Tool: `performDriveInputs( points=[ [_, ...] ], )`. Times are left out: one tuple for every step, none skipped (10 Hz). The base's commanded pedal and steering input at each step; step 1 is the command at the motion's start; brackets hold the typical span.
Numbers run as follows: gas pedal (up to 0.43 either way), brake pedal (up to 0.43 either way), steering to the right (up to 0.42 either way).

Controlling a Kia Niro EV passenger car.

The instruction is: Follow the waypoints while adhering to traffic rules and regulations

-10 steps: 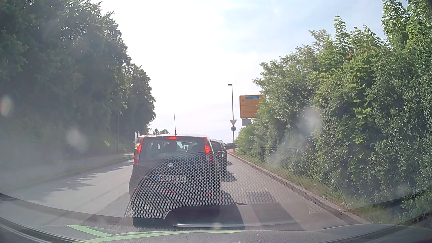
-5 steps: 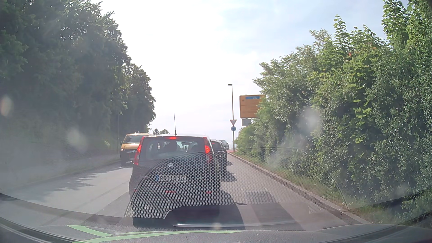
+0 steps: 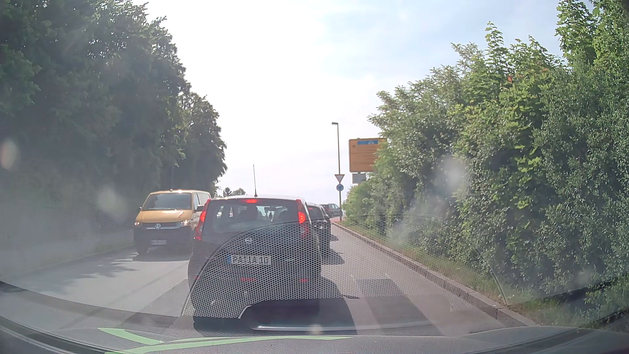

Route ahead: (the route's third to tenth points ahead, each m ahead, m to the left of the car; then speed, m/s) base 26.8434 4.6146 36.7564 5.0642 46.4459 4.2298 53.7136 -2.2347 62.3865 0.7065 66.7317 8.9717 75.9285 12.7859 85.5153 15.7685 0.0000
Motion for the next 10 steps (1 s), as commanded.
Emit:
performDriveInputs(
  points=[
    [0.000, 0.335, -0.013],
    [0.000, 0.335, -0.013],
    [0.000, 0.329, -0.013],
    [0.000, 0.335, -0.013],
    [0.000, 0.335, -0.013],
    [0.000, 0.335, -0.013],
    [0.000, 0.335, -0.013],
    [0.000, 0.335, -0.012],
    [0.000, 0.335, -0.013],
    [0.000, 0.335, -0.013]
  ],
)
